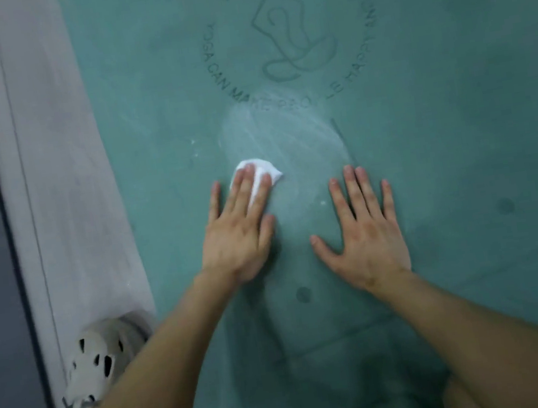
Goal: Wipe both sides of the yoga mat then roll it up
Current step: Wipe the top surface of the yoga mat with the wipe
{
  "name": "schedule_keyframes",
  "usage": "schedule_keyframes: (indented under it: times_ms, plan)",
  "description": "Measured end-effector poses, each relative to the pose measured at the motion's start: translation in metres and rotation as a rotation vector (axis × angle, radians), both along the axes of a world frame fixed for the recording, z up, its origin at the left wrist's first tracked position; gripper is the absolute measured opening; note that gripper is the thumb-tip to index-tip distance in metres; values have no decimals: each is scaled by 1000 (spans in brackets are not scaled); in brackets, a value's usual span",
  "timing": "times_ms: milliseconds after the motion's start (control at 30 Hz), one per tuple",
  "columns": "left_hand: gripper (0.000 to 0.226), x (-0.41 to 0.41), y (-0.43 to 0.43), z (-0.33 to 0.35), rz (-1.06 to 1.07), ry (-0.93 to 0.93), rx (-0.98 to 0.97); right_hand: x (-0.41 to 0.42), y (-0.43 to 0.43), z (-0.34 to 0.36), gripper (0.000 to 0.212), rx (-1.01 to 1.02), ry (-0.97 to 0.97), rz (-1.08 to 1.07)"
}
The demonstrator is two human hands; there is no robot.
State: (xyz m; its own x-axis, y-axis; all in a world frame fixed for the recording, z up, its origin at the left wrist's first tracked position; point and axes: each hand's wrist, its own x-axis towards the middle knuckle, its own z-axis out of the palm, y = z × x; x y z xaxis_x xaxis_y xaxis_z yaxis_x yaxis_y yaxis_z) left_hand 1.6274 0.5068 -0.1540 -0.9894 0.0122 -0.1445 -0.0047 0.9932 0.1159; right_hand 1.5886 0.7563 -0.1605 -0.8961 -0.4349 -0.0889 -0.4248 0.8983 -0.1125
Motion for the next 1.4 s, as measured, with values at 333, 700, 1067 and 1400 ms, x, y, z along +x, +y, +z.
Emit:
schedule_keyframes:
  times_ms: [333, 700, 1067, 1400]
  plan:
    - [70, 51, 22, -2, 146, 40, 78, 12, -14, 1, 91, 5, 4, 100]
    - [73, 7, -5, -6, 296, 58, 87, 18, -19, -5, 92, -29, 27, 55]
    - [73, 37, -16, -12, 458, 8, 84, 16, -20, 0, 89, -66, 22, 51]
    - [66, 120, -28, -5, 265, -71, -9, 16, -19, 2, 91, -96, 22, 74]
